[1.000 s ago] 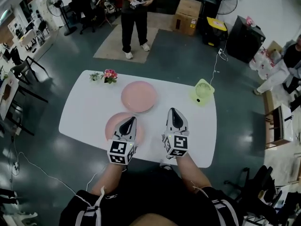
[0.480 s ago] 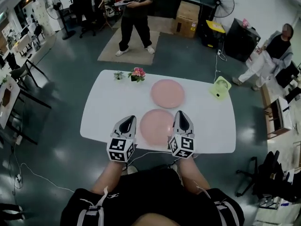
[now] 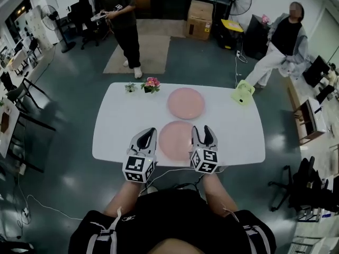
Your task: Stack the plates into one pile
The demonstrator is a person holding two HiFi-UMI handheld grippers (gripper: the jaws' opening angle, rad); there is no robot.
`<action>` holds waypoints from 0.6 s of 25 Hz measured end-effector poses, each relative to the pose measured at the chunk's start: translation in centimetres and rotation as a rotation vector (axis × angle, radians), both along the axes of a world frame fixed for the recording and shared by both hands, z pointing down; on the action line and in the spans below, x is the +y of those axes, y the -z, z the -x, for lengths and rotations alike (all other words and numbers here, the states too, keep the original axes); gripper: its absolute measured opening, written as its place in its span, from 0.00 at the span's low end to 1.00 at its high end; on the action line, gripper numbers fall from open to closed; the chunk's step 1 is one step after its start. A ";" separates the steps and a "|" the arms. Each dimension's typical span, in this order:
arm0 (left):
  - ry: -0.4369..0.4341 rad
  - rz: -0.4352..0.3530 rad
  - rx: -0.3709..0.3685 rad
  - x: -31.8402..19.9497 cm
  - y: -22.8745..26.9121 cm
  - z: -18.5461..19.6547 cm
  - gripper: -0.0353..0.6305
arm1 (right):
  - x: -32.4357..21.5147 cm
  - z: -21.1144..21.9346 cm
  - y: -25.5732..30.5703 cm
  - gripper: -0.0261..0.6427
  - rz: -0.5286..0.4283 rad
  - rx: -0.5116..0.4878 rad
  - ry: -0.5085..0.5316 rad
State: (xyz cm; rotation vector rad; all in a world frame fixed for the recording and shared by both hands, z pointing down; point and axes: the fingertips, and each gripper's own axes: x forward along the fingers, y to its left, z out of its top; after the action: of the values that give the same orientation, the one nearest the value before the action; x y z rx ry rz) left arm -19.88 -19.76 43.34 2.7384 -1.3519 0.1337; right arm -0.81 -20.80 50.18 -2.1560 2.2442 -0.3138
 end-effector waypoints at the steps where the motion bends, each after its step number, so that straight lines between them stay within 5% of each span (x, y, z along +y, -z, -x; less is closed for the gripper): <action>1: -0.005 0.001 0.000 -0.2 0.1 -0.1 0.07 | -0.1 -0.3 -0.3 0.35 0.007 -0.002 -0.011; 15: 0.029 0.052 -0.022 0.1 -2.0 0.0 0.07 | 1.2 -4.2 -18.7 0.37 0.466 -0.068 -0.068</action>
State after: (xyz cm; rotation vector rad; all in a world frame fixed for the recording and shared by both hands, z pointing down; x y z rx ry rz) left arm -19.93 -19.69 45.31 2.6815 -1.3725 0.1951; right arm 3.39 -19.57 68.86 -2.3662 2.2245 -0.9784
